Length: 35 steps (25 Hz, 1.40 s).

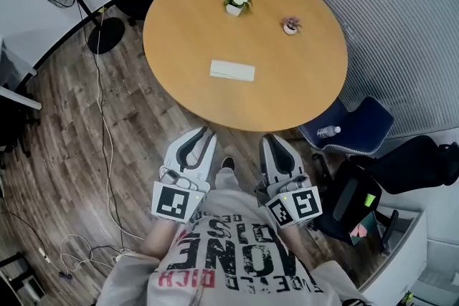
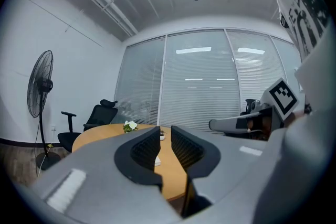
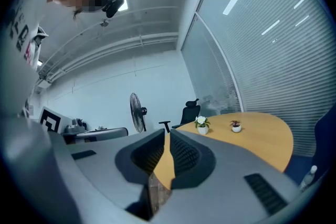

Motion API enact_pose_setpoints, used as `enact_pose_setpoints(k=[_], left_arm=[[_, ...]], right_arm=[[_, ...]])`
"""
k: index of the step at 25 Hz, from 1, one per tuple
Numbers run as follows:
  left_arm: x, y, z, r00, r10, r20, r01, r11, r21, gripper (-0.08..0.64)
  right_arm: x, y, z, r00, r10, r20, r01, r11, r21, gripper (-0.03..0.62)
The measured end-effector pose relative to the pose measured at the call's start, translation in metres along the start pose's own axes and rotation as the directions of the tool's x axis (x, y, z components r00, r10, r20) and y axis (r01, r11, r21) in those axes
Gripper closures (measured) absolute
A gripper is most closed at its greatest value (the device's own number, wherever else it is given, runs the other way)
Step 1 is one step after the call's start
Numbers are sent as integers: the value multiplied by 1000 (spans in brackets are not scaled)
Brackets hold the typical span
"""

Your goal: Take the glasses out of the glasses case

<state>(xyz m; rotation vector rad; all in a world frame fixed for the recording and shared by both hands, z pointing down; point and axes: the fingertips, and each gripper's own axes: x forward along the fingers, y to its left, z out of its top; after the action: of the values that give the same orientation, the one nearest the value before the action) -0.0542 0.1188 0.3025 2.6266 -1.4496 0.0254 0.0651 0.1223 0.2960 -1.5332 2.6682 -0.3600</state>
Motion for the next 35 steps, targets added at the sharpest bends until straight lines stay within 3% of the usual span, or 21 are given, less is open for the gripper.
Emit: enact_pose_setpoints(k=[10,17,27,35], left_arm=[[58,14,7,994,103,33,-105,993,53,492],[74,22,-1,992,123,-12,-123,992,4,495],[113,65,4,994,110,19,-111,993,32,494],[146,113,26,999,47,16,-47,998,44,495]], right_arm=[[33,-62,13,999,50,-17,-50,999,-3,568],[43,-81,8,998,39,-40,-38,999,17,568],[87,-99,6,998,-1,-62,3,1000,31,568],[145,-95,29,999,-24,-30,25,1000,13,568]])
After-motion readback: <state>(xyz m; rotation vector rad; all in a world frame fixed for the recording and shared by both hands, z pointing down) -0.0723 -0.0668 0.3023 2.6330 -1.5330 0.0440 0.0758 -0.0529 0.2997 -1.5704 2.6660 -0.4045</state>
